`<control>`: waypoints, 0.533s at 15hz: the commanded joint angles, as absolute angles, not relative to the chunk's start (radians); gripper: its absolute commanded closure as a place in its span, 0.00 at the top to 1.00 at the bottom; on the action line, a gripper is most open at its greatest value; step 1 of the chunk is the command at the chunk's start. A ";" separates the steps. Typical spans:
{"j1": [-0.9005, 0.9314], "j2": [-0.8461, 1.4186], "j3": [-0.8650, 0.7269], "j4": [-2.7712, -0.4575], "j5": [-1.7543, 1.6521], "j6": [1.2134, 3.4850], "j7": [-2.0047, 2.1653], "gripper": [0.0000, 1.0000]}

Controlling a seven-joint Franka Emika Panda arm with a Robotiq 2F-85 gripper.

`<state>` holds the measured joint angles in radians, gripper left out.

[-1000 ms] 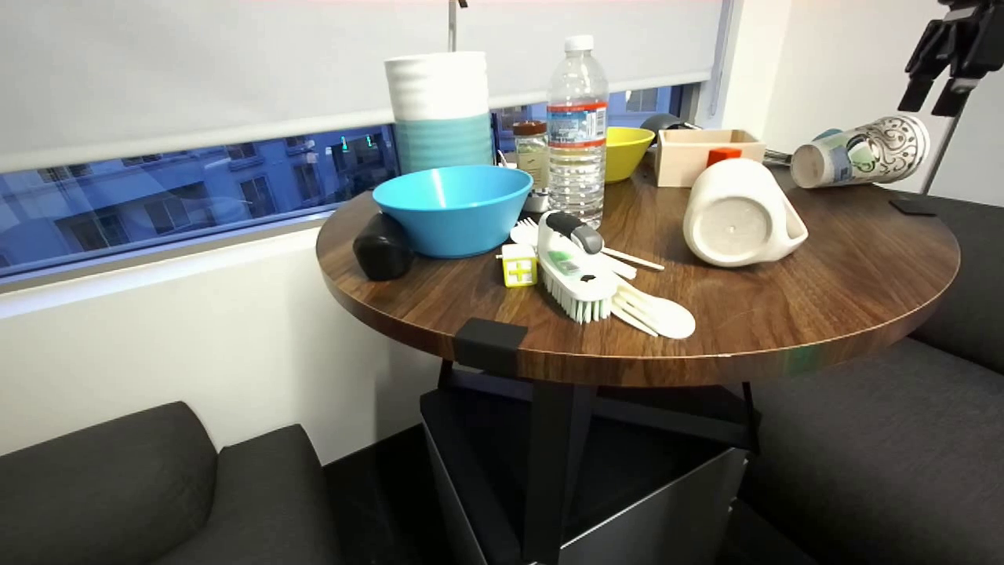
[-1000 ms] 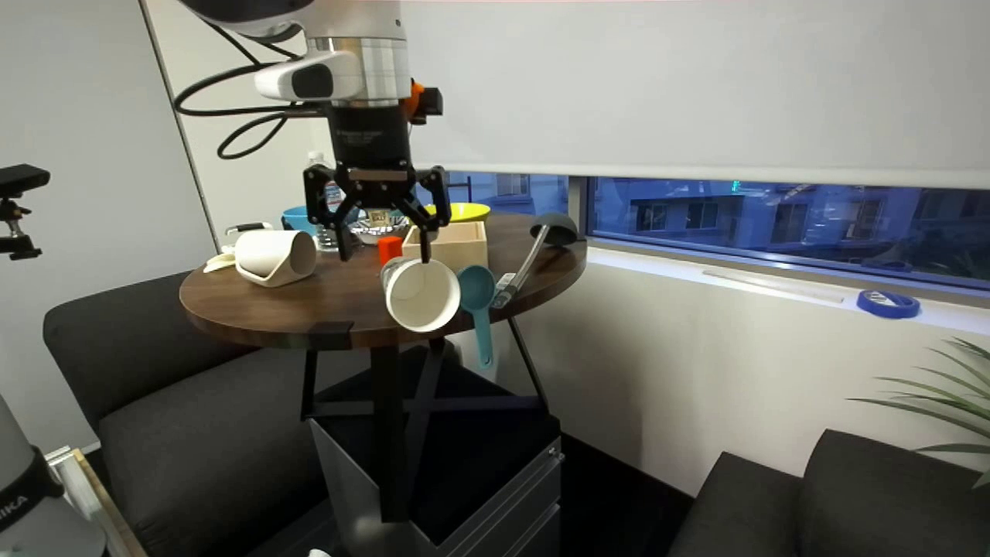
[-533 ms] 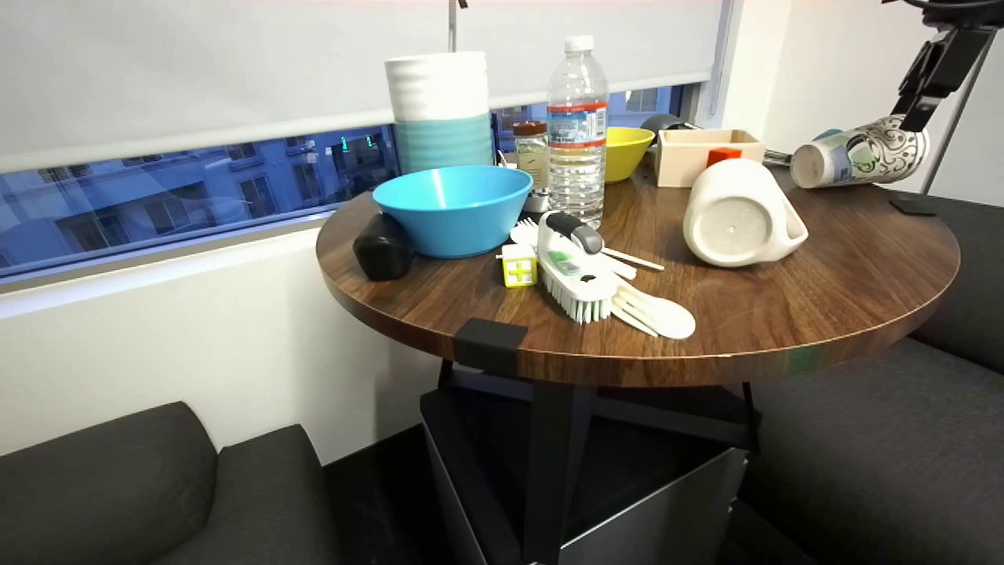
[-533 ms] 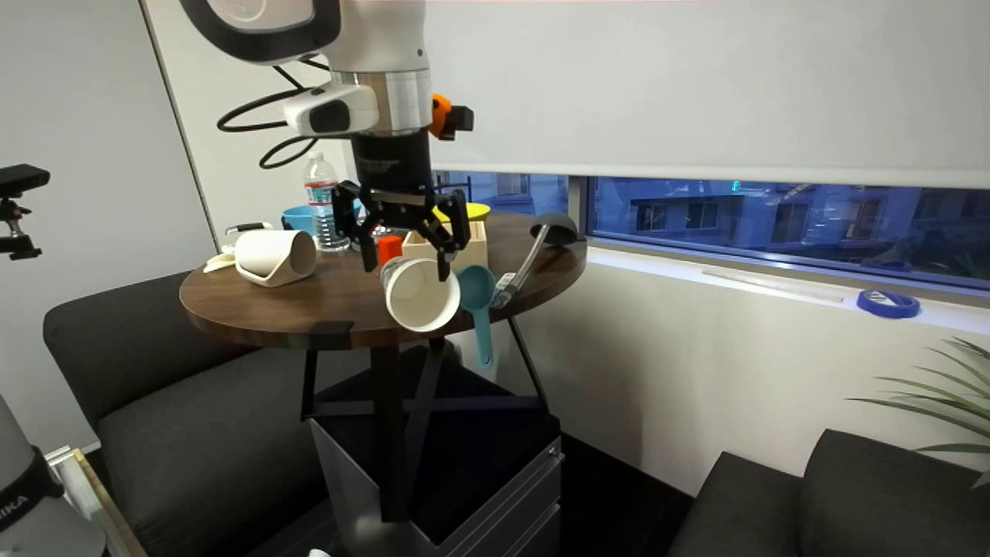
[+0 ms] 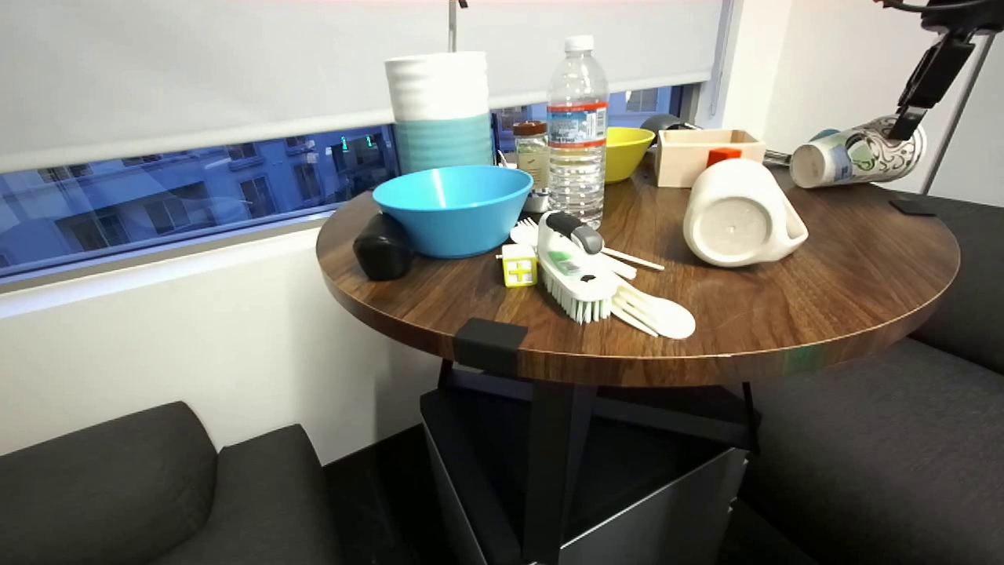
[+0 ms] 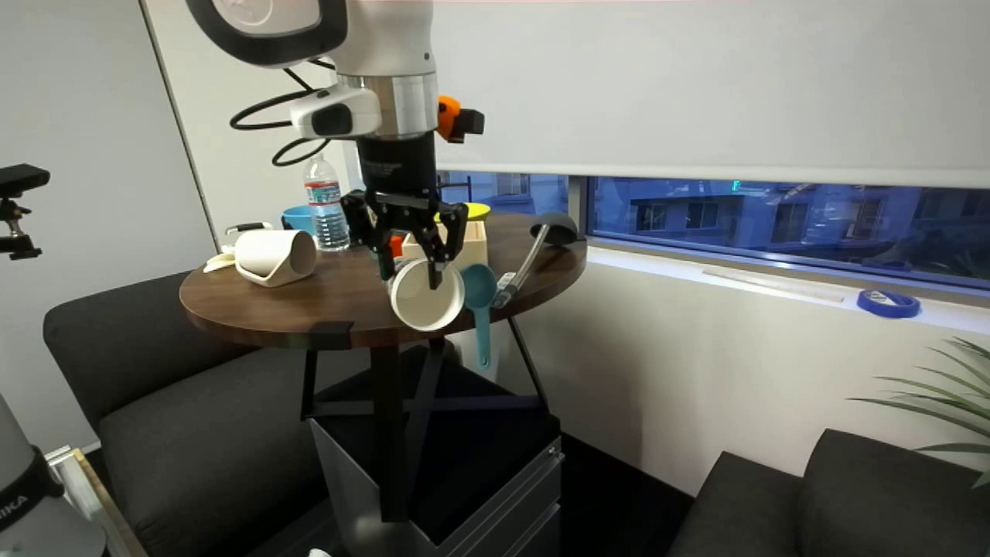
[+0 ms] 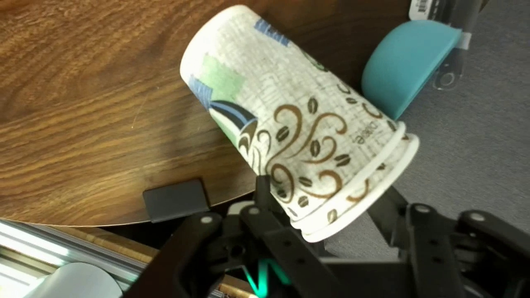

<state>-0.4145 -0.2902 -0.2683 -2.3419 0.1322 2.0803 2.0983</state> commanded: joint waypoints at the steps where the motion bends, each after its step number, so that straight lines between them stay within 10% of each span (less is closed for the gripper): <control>1: -0.403 -0.304 -0.262 -2.322 0.151 2.069 2.134 0.34; 8: -0.399 -0.357 -0.206 -2.313 0.070 2.076 2.151 0.00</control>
<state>-0.4085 -0.3132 -0.2353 -2.3136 0.1203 2.0783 2.1011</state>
